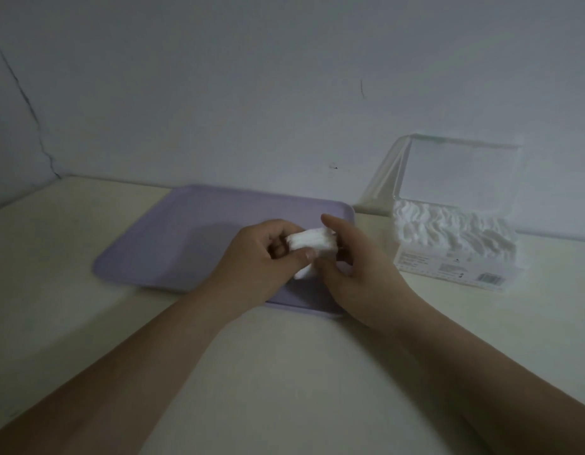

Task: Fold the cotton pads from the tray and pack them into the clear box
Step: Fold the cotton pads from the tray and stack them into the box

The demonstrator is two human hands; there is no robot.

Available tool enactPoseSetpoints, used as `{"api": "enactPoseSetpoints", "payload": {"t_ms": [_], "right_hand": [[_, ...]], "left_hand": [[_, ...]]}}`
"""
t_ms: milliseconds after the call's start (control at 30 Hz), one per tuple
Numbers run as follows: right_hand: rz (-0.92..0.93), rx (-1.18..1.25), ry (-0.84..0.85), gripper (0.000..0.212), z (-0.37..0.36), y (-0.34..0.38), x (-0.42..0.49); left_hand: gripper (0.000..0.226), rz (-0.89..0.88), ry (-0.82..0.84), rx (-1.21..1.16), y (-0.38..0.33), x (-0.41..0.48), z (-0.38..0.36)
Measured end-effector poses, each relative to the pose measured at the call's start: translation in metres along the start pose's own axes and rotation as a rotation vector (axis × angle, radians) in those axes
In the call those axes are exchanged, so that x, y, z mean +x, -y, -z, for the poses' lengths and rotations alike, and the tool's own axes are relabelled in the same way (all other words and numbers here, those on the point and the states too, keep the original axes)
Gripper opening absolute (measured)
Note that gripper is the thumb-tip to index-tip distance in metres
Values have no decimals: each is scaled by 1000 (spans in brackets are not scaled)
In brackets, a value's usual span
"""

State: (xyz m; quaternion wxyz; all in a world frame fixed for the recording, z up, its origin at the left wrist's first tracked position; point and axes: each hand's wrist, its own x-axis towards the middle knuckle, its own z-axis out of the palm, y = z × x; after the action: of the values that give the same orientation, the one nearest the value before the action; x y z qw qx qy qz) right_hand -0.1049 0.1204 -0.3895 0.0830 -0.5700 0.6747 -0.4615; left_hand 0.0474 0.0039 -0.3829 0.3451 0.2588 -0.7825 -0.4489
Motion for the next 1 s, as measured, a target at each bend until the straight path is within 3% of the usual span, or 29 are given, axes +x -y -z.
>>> {"api": "enactPoseSetpoints", "payload": {"t_ms": [133, 200, 333, 567, 667, 733, 867, 1000], "right_hand": [[-125, 335, 40, 44, 18, 14, 11], [-226, 492, 84, 30, 35, 21, 17], [-335, 393, 155, 23, 81, 32, 20], [-399, 265, -56, 13, 190, 28, 18], [-467, 3, -169, 16, 228, 12, 6], [-551, -139, -173, 23, 247, -5, -3], [-682, -70, -66, 25, 260, -28, -14], [-719, -24, -47, 26, 261, -34, -16]], "left_hand": [[16, -45, -82, -9, -24, 2, 0], [8, 1, -38, -93, -37, 5, -5], [14, 73, 2, -190, -61, 14, -29], [21, 44, 158, -319, -121, 38, -101], [24, 21, 190, -137, -132, 49, -134], [26, -107, 255, 113, -134, 57, -154], [39, -426, 548, 619, -144, 65, -187], [36, -490, 623, 666, -138, 78, -199]]}}
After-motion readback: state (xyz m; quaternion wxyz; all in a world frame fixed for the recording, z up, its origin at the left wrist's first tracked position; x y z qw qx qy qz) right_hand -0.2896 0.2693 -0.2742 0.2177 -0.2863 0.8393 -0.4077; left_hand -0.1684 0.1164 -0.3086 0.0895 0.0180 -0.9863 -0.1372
